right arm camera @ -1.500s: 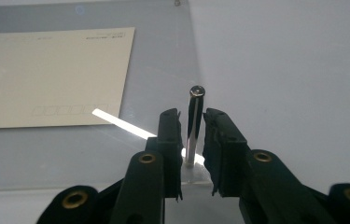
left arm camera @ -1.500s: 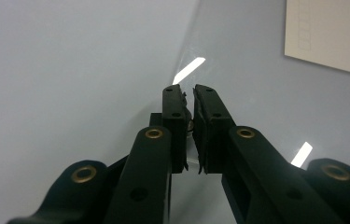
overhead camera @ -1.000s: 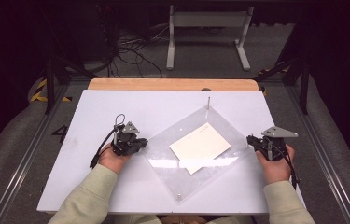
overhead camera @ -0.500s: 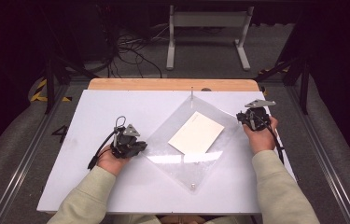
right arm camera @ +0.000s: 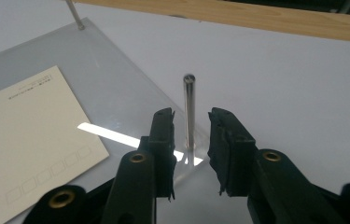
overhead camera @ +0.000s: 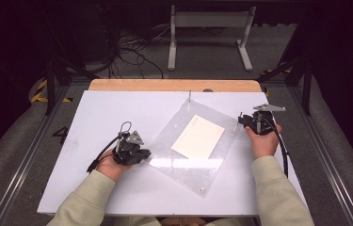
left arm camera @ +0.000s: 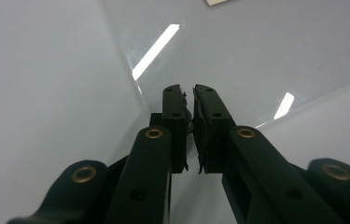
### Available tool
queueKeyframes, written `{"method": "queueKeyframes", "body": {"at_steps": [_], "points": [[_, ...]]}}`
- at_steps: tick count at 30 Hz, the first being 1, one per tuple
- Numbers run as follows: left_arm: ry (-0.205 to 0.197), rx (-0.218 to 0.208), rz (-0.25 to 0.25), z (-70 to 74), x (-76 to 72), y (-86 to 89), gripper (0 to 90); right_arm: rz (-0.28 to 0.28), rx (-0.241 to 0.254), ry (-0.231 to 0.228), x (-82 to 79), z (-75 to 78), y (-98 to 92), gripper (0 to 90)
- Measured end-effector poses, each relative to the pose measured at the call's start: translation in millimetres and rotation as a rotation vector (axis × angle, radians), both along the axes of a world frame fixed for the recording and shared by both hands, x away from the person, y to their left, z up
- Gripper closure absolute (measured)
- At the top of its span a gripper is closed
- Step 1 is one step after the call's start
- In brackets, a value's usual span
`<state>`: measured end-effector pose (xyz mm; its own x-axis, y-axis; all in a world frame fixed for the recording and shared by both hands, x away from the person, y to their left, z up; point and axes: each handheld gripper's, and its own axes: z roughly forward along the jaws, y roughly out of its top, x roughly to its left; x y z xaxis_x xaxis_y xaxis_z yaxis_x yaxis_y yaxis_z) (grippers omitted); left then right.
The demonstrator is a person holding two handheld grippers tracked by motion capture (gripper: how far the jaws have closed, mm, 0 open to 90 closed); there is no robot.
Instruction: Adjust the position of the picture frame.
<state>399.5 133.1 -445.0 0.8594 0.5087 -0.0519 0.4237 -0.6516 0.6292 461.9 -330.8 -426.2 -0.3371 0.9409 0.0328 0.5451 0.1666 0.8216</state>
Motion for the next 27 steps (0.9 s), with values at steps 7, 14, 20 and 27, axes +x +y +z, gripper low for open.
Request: {"method": "queueKeyframes", "body": {"at_steps": [7, 14, 20, 27], "points": [[0.037, 0.006, -0.147, 1.4, -29.6, -21.6, 83.5, 0.037, 0.021, 0.029, -42.4, -10.3, -17.5, 66.9], [0.049, 0.007, -0.262, 2.0, -60.8, -47.9, 83.4, 0.082, 0.055, 0.093, -50.9, -12.5, -24.8, 63.2], [0.043, 0.004, -0.328, 1.7, -76.0, -62.8, 82.8, 0.087, 0.041, 0.102, -36.7, -10.9, -21.9, 61.8], [0.158, -0.114, -0.361, -2.7, -62.3, -51.5, 57.7, 0.085, 0.008, 0.015, -4.7, 5.1, -15.9, 63.3]]}}
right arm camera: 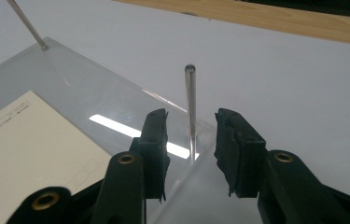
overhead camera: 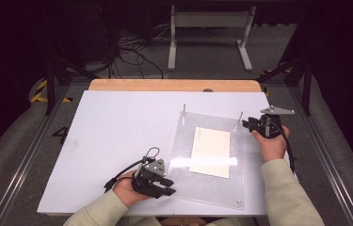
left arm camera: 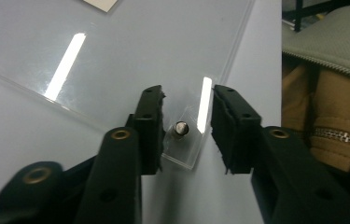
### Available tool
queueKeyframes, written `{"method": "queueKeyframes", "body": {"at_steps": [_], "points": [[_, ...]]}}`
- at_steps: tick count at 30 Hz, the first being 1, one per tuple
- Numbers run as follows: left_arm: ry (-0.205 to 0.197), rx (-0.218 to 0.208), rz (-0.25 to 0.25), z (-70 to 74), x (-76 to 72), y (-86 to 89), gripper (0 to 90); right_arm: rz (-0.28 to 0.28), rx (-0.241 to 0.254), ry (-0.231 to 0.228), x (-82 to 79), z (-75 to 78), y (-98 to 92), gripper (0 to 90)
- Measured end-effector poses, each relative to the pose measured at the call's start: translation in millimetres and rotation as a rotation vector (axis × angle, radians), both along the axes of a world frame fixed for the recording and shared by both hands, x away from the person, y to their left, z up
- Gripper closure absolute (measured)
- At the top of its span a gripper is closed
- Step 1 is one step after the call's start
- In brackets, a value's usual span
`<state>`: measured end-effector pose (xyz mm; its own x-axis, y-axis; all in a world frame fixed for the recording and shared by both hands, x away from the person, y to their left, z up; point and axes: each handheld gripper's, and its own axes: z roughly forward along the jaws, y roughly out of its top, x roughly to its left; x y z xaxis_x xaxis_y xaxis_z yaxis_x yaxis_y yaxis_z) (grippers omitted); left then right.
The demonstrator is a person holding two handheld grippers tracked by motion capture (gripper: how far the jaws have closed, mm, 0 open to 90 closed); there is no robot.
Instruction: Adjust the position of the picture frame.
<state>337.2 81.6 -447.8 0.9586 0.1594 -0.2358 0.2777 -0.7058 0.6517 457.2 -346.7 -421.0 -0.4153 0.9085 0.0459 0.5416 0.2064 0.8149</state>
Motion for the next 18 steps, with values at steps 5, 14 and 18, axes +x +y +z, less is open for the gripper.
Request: {"method": "queueKeyframes", "body": {"at_steps": [5, 14, 18], "points": [[0.011, -0.095, 0.055, 7.7, 3.5, 17.5, 47.3, 0.039, -0.077, 0.025, 28.0, 0.6, 15.1, 73.5], [-0.030, -0.159, 0.181, 14.3, 9.8, 49.3, 46.5, 0.086, -0.199, 0.040, 46.7, 13.2, 51.4, 85.1], [-0.044, -0.163, 0.210, 15.4, 10.3, 54.1, 46.4, 0.124, -0.216, 0.017, 50.0, 19.0, 76.1, 85.1]]}}
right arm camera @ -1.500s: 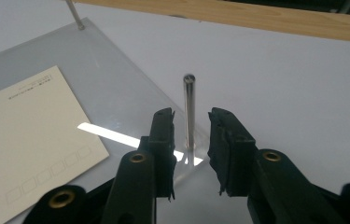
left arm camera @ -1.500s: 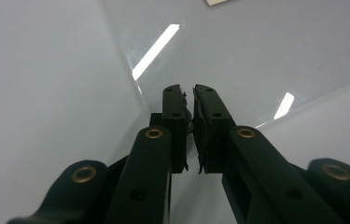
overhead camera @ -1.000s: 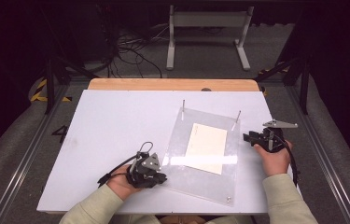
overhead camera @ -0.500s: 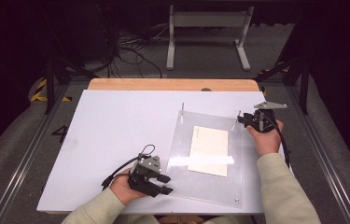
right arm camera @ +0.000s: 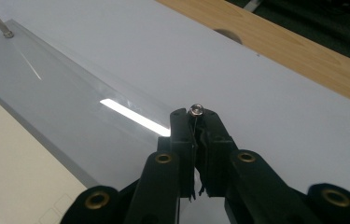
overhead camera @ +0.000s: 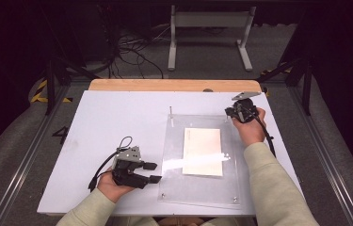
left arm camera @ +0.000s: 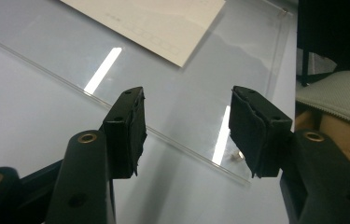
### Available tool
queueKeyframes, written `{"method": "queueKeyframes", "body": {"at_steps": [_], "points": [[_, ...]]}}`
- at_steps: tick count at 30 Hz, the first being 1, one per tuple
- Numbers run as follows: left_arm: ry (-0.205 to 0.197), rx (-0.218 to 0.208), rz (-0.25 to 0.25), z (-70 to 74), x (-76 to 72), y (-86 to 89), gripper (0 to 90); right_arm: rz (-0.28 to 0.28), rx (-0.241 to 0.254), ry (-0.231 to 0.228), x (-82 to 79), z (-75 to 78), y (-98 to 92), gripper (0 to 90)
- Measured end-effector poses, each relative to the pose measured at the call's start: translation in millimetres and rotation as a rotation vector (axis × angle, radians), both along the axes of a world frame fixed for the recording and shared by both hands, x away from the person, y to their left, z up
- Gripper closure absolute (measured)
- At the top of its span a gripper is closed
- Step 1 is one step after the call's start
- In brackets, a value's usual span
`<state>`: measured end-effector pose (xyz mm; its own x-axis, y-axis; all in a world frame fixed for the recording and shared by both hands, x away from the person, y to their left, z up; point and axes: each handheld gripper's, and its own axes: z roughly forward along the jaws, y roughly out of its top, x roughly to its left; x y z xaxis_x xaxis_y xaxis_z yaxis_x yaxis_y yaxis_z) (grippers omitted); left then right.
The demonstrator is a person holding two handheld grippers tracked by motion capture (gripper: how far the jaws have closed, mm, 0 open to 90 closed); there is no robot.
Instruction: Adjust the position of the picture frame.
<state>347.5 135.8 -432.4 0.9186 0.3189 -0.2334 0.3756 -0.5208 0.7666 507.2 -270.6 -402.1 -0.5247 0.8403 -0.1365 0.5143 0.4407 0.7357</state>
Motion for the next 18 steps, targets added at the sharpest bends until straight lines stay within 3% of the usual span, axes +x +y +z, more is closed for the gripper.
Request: {"method": "queueKeyframes", "body": {"at_steps": [7, 18], "points": [[0.001, 0.005, -0.004, -0.8, 1.3, 0.3, 46.5, 0.036, 0.033, 0.039, 1.3, -13.7, 29.0, 85.0], [-0.014, 0.007, 0.005, 0.7, 0.5, 1.4, 46.3, 0.052, 0.064, 0.048, -3.6, -16.7, 25.6, 83.3]]}}
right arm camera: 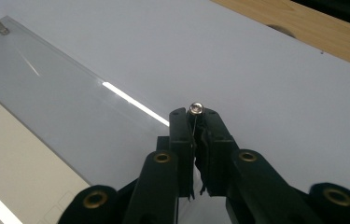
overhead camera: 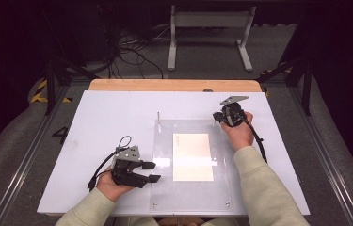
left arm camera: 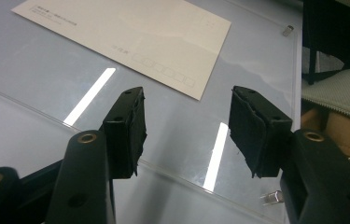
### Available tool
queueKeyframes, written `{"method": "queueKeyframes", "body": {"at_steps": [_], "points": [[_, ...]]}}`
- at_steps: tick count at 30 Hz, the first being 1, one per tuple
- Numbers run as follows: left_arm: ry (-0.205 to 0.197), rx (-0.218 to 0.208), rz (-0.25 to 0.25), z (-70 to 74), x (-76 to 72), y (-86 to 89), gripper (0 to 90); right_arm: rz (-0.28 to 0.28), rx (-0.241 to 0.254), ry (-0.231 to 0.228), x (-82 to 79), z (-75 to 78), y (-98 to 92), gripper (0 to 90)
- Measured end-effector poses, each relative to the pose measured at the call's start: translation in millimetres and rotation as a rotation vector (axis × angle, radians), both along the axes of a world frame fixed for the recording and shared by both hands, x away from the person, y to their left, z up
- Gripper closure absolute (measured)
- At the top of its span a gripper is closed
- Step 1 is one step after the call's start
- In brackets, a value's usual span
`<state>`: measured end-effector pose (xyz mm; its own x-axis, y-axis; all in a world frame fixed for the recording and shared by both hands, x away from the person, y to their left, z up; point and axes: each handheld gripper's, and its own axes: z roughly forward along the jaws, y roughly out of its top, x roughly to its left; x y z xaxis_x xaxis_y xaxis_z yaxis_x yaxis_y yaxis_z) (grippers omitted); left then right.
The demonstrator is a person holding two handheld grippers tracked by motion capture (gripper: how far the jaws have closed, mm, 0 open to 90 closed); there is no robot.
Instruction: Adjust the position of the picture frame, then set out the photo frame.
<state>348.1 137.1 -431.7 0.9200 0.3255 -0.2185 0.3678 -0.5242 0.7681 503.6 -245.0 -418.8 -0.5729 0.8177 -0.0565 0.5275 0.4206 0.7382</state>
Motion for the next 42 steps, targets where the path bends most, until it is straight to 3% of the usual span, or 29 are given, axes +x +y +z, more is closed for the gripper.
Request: {"method": "queueKeyframes", "body": {"at_steps": [3, 5, 8, 13, 14, 15, 18, 23, 28, 34, 38, 42], "points": [[-0.021, -0.003, 0.018, 1.3, -1.8, 2.0, 46.4, 0.019, 0.045, -0.008, -4.4, 2.7, -7.0, 77.6], [-0.030, -0.011, 0.041, 1.9, -2.1, 4.2, 46.2, 0.022, 0.078, -0.038, -9.0, 6.8, -12.0, 68.4], [-0.048, -0.031, 0.078, 3.4, -1.6, 7.6, 45.1, 0.015, 0.059, -0.104, -15.6, 14.7, -18.7, 62.3], [-0.087, -0.063, 0.127, 6.4, -2.9, 15.1, 44.3, 0.081, 0.188, -0.070, -17.4, 13.9, -31.1, 67.1], [-0.087, -0.063, 0.127, 6.4, -2.9, 15.1, 44.2, 0.081, 0.188, -0.070, -17.4, 13.9, -31.1, 67.1], [-0.088, -0.073, 0.145, 7.0, -4.3, 17.8, 44.2, 0.081, 0.222, -0.066, -18.8, 12.7, -32.7, 68.6], [-0.103, -0.091, 0.174, 6.9, -4.0, 23.9, 44.1, 0.030, 0.266, -0.114, -20.7, 8.5, -32.4, 66.6], [-0.099, -0.087, 0.195, 5.4, -6.6, 29.1, 43.8, 0.011, 0.242, -0.140, -18.5, 5.3, -29.1, 69.8], [-0.101, -0.078, 0.206, 4.5, -9.2, 31.4, 43.8, -0.008, 0.194, -0.128, -13.8, -5.0, -19.7, 74.7], [-0.102, -0.063, 0.214, 2.7, -11.1, 32.6, 43.8, -0.015, 0.190, -0.122, -11.9, -8.8, -15.9, 84.3], [-0.104, -0.059, 0.217, 1.8, -11.9, 32.6, 43.8, -0.041, 0.141, -0.142, -14.4, -8.1, -10.4, 85.3], [-0.103, -0.058, 0.215, 1.7, -12.9, 32.0, 43.8, -0.069, 0.149, -0.130, -14.2, -8.2, -8.6, 85.4]]}}
